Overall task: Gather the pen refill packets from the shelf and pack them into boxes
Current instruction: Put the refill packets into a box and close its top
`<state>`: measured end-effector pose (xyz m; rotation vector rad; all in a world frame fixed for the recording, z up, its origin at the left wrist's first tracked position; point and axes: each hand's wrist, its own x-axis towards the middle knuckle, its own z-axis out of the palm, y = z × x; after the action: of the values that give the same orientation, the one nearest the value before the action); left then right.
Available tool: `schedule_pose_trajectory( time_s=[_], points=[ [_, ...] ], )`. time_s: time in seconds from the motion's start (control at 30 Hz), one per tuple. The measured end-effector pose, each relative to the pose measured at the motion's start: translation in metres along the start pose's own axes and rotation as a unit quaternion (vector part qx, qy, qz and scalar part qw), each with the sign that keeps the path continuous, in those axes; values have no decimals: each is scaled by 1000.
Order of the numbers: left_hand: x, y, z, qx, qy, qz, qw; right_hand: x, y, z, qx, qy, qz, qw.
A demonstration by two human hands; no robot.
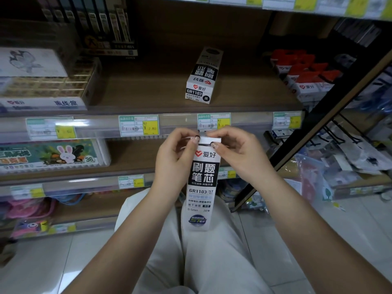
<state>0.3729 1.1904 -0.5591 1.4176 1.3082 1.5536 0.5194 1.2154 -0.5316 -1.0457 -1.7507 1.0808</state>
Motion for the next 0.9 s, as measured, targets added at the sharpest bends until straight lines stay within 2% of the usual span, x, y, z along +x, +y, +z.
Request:
schedule_pose_trajectory(
  time_s=[0.13,0.37,0.63,0.9],
  points=[
    [3,10,2,-8,26,28,999,6,-10,-7,0,2,-22,1000],
    [0,-4,9,2,28,38,999,7,3,-5,-34,13,-20,999],
    [20,-5,-7,40,-79,27,996,9,11,-10,-47,19,-34,998],
    [14,-9,-13,67,-64,101,991,6,7,-8,-29,11,-14,999]
  ],
)
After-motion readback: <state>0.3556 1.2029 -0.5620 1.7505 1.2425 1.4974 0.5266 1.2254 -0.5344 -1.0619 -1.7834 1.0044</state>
